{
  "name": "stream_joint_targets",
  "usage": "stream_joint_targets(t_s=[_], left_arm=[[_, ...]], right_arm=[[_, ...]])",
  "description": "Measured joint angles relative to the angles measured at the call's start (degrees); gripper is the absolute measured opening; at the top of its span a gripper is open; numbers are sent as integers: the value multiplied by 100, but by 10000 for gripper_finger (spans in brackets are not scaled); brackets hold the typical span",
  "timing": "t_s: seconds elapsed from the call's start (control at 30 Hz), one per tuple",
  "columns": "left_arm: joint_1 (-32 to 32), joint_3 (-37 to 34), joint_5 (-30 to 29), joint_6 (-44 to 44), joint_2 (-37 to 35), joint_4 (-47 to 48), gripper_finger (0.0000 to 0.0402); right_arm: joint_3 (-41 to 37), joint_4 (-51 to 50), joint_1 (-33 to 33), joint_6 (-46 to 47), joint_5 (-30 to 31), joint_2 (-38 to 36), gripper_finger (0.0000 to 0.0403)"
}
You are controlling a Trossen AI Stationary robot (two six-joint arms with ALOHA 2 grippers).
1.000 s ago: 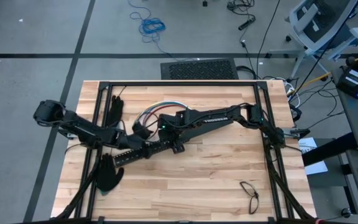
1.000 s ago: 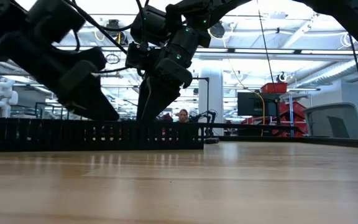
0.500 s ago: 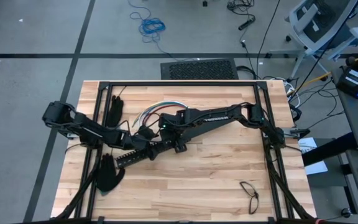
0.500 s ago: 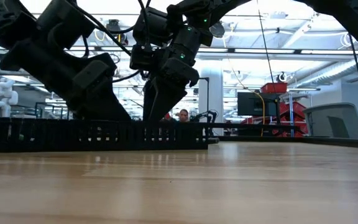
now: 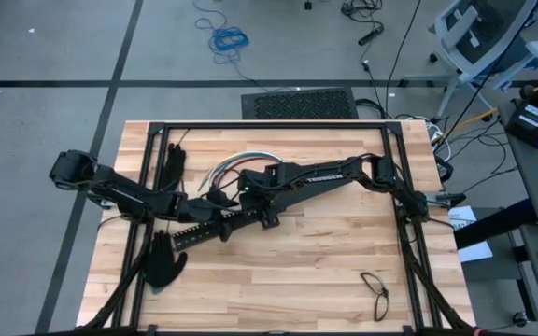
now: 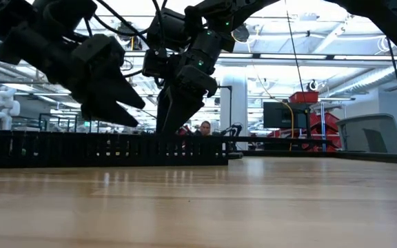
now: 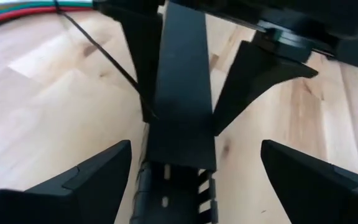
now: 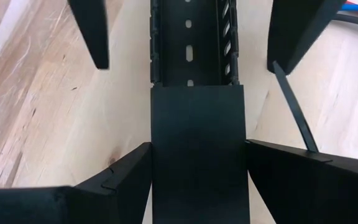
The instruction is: Ziptie cables
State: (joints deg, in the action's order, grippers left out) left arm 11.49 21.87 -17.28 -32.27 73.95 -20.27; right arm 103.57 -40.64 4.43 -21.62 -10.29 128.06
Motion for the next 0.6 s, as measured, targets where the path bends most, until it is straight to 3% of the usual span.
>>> stream_joint_targets(t_s=[0.6], left_arm=[[521, -2, -400, -495, 315, 12, 354]], right_arm=[[-7, 200, 0, -232, -290, 21, 238]])
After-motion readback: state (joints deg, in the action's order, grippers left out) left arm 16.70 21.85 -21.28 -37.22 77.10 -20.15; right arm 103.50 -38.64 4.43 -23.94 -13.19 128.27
